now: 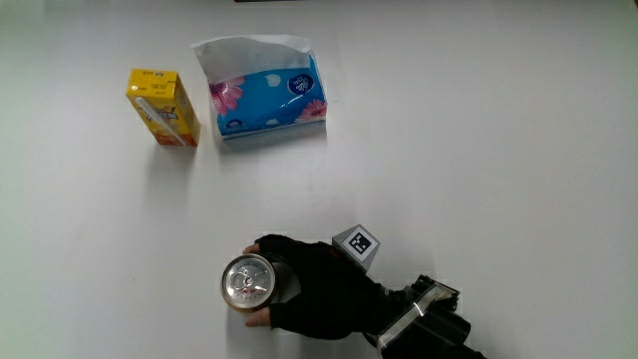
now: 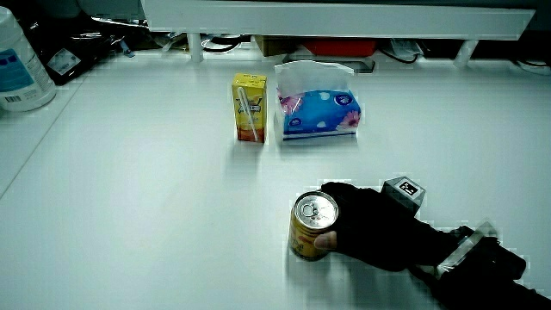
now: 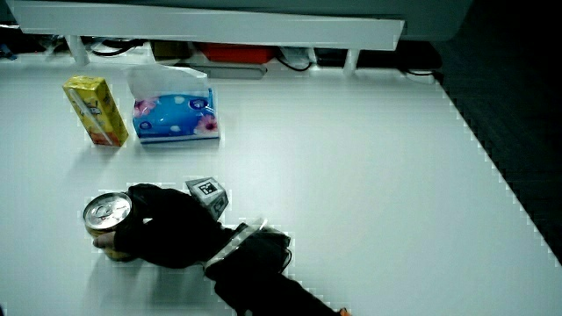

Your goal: Place red bull

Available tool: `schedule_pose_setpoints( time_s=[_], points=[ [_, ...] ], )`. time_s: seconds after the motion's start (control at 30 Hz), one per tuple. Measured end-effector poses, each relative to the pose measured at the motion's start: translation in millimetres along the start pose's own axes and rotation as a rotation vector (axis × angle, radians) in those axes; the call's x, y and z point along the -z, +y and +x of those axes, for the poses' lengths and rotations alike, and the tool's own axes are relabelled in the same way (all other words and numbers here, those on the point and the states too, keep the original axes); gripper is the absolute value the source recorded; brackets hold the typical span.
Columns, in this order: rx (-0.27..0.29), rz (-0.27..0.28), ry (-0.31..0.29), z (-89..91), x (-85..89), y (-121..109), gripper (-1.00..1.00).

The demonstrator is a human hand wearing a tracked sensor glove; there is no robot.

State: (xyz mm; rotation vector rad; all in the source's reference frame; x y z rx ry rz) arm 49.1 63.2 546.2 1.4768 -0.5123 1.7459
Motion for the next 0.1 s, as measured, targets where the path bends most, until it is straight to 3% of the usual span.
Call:
schedule_pose_setpoints(
  time_s=[0.1],
  points=[
    [0.025,-0.031,-0.019,-2.1,-1.7,0.0,-0.80]
  ],
)
